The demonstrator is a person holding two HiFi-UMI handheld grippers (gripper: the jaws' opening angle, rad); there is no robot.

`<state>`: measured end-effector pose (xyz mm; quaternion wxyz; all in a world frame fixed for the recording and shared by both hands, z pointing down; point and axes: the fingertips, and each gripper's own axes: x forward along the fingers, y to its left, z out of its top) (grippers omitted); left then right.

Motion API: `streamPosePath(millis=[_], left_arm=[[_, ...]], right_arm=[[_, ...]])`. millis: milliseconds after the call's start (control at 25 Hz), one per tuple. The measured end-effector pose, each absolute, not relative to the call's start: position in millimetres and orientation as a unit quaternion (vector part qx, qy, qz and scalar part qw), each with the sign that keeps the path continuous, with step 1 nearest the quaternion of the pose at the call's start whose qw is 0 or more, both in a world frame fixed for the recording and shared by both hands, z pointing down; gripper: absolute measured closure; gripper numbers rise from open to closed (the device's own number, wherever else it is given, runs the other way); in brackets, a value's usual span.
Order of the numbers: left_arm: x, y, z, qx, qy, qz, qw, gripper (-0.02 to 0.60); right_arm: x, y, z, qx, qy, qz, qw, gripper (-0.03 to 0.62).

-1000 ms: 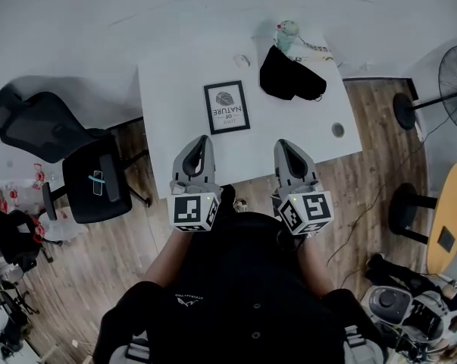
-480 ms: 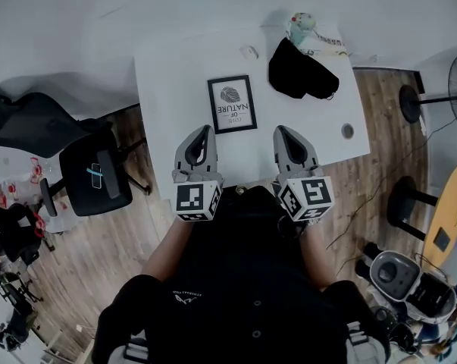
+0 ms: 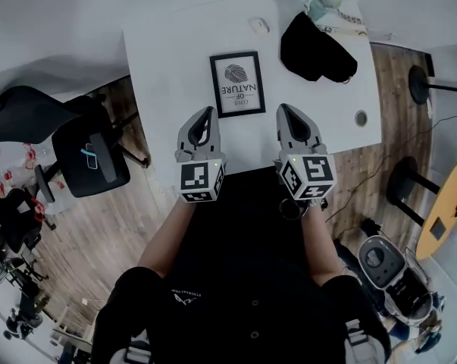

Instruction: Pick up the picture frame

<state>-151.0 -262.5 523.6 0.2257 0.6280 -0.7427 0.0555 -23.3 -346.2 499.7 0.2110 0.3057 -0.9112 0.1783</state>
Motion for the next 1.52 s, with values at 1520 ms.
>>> streamPosePath(millis=[1520], left_arm=[[-147, -287, 730, 0.537, -0.693, 0.127, 0.464, 0.492]], right_arm=[[-40, -366, 729, 0.28, -0.809, 0.266, 0.444, 0.497]])
